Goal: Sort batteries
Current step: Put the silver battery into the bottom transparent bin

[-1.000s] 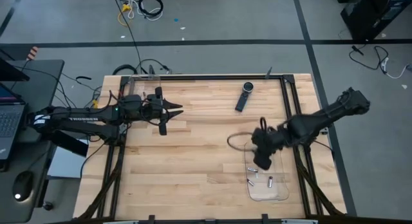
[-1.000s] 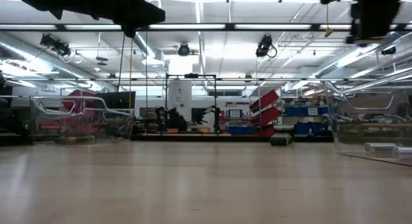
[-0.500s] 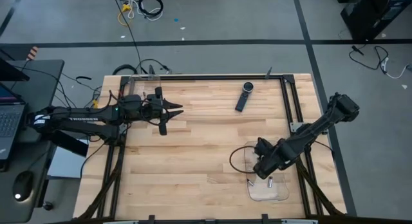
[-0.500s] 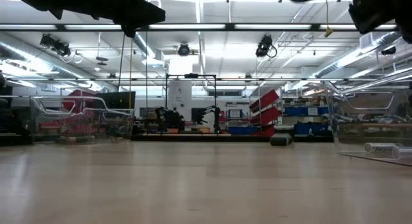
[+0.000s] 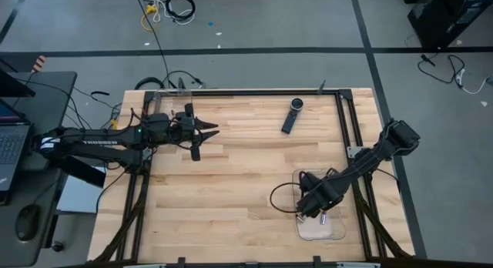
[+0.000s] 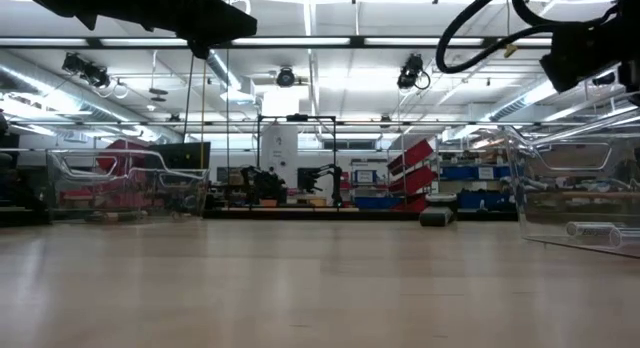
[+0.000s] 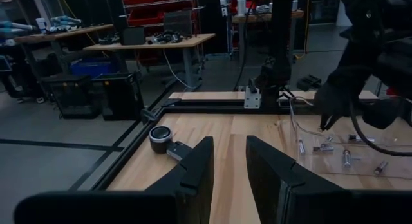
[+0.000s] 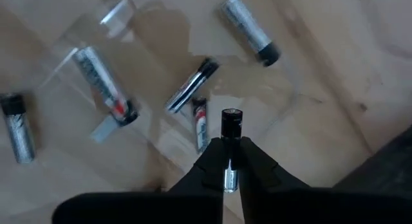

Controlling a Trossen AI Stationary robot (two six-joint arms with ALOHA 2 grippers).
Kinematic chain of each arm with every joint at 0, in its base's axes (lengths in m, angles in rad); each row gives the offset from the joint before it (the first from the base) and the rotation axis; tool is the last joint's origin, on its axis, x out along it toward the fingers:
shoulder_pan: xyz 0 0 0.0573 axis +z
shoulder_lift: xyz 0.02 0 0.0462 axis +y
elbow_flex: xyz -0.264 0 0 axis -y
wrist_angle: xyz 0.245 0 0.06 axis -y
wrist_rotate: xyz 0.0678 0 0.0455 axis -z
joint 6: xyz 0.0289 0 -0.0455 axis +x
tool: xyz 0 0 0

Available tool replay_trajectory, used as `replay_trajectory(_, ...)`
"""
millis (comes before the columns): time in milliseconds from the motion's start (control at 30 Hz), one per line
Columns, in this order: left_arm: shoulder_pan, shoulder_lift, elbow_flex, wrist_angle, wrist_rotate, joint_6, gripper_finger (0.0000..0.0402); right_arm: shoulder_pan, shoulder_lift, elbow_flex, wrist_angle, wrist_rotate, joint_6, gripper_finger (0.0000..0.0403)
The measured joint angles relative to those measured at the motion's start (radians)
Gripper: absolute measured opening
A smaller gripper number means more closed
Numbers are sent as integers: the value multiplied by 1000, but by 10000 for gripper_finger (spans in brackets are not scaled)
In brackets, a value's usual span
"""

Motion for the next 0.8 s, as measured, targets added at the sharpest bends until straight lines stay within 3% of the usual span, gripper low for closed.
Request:
replay_trajectory(200,0,0,0,-2,0,0,90,7,1,0,6,-10,-19,38)
replay_trajectory(800,0,0,0,-2,-1,-1,90,7,1,0,4,-5,-17,43)
